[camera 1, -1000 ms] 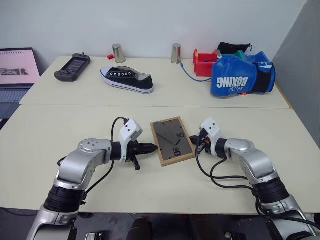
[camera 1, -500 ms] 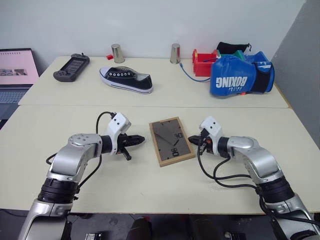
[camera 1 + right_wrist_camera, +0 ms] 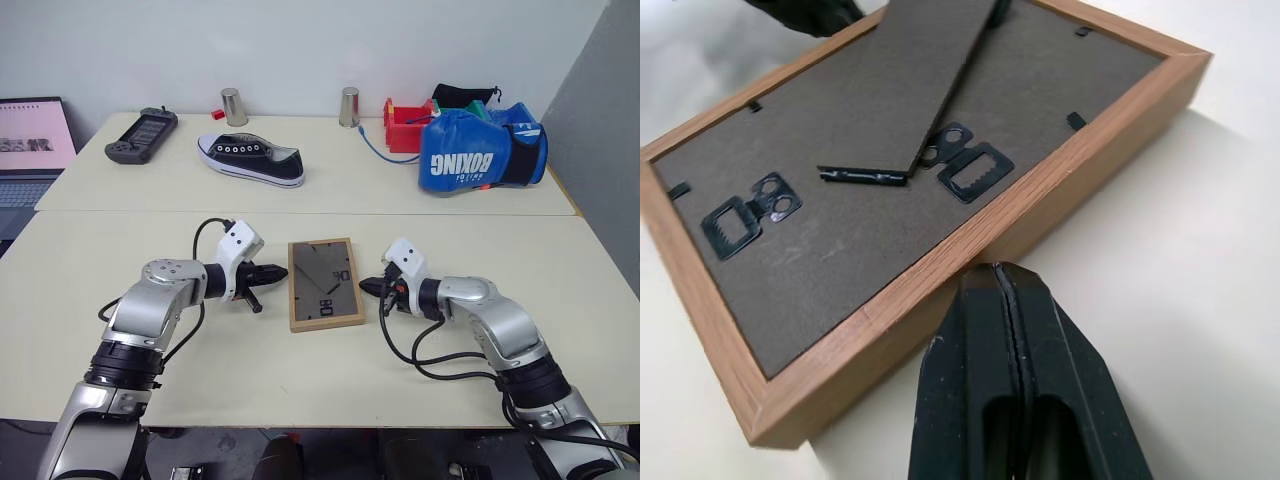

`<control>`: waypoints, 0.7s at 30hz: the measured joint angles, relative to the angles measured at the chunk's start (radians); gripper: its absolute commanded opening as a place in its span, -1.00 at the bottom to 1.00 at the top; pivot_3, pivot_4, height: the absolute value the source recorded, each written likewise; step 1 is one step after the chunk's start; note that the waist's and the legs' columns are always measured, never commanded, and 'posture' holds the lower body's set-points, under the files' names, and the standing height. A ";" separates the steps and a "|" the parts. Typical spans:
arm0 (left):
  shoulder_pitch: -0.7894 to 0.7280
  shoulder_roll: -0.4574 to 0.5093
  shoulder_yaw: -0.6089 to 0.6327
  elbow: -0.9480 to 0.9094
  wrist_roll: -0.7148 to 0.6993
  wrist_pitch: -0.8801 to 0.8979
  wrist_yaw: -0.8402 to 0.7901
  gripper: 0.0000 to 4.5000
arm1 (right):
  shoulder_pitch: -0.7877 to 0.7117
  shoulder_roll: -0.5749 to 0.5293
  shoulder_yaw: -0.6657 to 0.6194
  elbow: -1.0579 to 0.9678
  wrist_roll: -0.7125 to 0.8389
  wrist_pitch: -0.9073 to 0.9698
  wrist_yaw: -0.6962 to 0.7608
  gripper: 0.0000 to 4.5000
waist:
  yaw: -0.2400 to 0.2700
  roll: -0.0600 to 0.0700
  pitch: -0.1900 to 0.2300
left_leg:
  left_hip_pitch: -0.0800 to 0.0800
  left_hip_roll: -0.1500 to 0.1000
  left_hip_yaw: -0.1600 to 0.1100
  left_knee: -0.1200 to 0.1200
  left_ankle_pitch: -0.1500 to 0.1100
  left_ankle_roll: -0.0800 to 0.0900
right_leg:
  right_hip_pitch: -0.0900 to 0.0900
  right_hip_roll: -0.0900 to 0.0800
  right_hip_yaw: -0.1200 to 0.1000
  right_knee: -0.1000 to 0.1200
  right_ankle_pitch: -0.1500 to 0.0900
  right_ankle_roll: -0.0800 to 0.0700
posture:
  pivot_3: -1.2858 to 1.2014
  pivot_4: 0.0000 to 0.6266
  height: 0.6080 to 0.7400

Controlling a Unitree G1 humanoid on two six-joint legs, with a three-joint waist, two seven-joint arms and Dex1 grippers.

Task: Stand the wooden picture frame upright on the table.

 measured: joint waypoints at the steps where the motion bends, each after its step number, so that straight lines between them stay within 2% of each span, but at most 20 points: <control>1: -0.002 0.001 0.000 0.004 0.001 -0.002 0.000 -0.97 | 0.000 0.001 0.003 -0.001 0.000 0.001 0.003 -1.00 | 0.000 0.000 0.000 | 0.000 0.000 0.000 0.000 0.000 0.000 | 0.000 0.000 0.000 0.000 0.000 0.000 | 0.03 -0.52 1.00; 11: -0.008 0.019 0.000 0.026 0.005 -0.035 -0.010 -0.97 | -0.016 0.003 0.011 -0.001 0.000 0.005 0.023 -1.00 | 0.000 0.000 0.000 | 0.000 0.000 0.000 0.000 0.000 0.000 | 0.000 0.000 0.000 0.000 0.000 0.000 | 0.03 -0.52 1.00; 15: 0.000 0.069 0.039 0.025 -0.020 -0.015 -0.047 -0.97 | -0.016 -0.083 -0.011 0.010 -0.001 -0.017 0.063 -1.00 | 0.001 0.000 0.000 | 0.000 0.000 0.000 0.000 0.000 0.000 | 0.000 0.000 -0.001 0.000 0.000 0.000 | 0.03 -0.52 1.00; 19: 0.002 0.121 0.103 0.025 -0.086 0.048 -0.108 -0.65 | -0.030 -0.164 -0.039 0.070 -0.008 -0.074 0.105 -1.00 | 0.000 0.000 0.000 | 0.000 0.000 0.000 0.000 0.000 0.000 | 0.000 0.000 -0.001 0.000 0.000 0.000 | 0.03 -0.52 1.00; 21: -0.007 0.122 0.145 0.025 -0.162 0.165 -0.126 -0.49 | -0.037 -0.188 -0.039 0.101 -0.025 -0.133 0.131 -1.00 | 0.000 0.000 0.000 | 0.000 0.000 0.000 0.000 0.000 0.000 | 0.000 0.000 -0.001 0.000 0.000 0.000 | 0.03 -0.52 1.00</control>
